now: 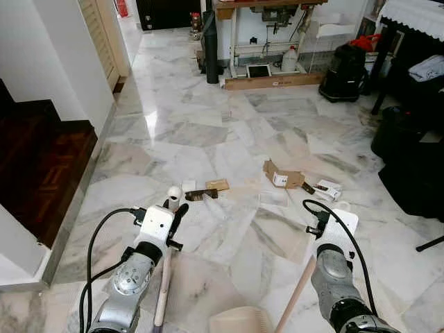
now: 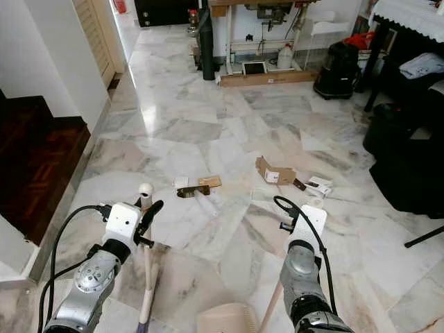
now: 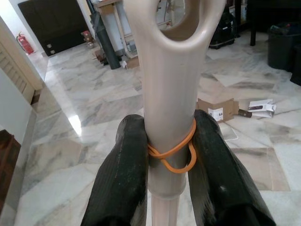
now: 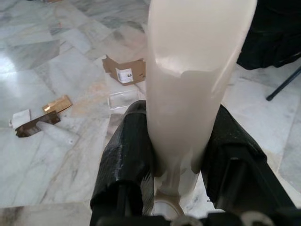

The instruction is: Sweep floor

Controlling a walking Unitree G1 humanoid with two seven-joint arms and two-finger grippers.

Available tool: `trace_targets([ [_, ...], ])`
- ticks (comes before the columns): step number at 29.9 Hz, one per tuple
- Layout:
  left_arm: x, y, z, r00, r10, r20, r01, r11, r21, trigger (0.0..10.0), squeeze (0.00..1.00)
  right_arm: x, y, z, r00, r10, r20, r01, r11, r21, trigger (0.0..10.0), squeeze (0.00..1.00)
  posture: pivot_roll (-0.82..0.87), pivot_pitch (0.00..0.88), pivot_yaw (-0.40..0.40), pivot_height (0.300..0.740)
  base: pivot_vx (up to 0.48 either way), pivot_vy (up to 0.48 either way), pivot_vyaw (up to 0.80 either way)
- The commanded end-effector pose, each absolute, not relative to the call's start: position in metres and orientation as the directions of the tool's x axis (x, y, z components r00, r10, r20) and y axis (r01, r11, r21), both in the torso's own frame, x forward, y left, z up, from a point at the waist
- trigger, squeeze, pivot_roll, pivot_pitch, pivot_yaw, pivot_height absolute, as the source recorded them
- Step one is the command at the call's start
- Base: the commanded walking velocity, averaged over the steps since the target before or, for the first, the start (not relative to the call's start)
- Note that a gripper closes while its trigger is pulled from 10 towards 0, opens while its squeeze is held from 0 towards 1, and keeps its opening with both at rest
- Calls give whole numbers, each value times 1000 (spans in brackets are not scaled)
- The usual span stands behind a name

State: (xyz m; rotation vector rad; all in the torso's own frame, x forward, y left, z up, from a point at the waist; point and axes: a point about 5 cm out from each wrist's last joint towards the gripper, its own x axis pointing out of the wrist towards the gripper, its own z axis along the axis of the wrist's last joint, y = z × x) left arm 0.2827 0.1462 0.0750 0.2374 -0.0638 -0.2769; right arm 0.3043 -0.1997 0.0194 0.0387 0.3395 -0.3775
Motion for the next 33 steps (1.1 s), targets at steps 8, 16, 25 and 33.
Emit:
trace_targets([
  [8, 285, 146, 81, 958, -281, 53, 260, 933, 249, 10000, 0, 305, -191, 16, 885, -289, -365, 289, 956, -56, 10000, 1000, 82, 0, 14, 740, 0, 0, 0],
  [16, 285, 147, 80, 957, -285, 46, 265, 932, 249, 10000, 0, 304, -188, 13, 889, -240, -390, 233, 970, -66, 10000, 0, 81, 0, 17, 740, 0, 0, 0],
  [25, 285, 147, 80, 956, -289, 41, 270, 930, 250, 10000, 0, 305, -184, 13, 902, -178, -394, 173, 984, -47, 10000, 1000, 79, 0, 19, 740, 0, 0, 0],
  [33, 286, 147, 81, 955, -295, 40, 275, 926, 260, 10000, 0, 310, -185, 18, 921, -95, -377, 69, 994, -82, 10000, 0, 79, 0, 22, 740, 0, 0, 0],
])
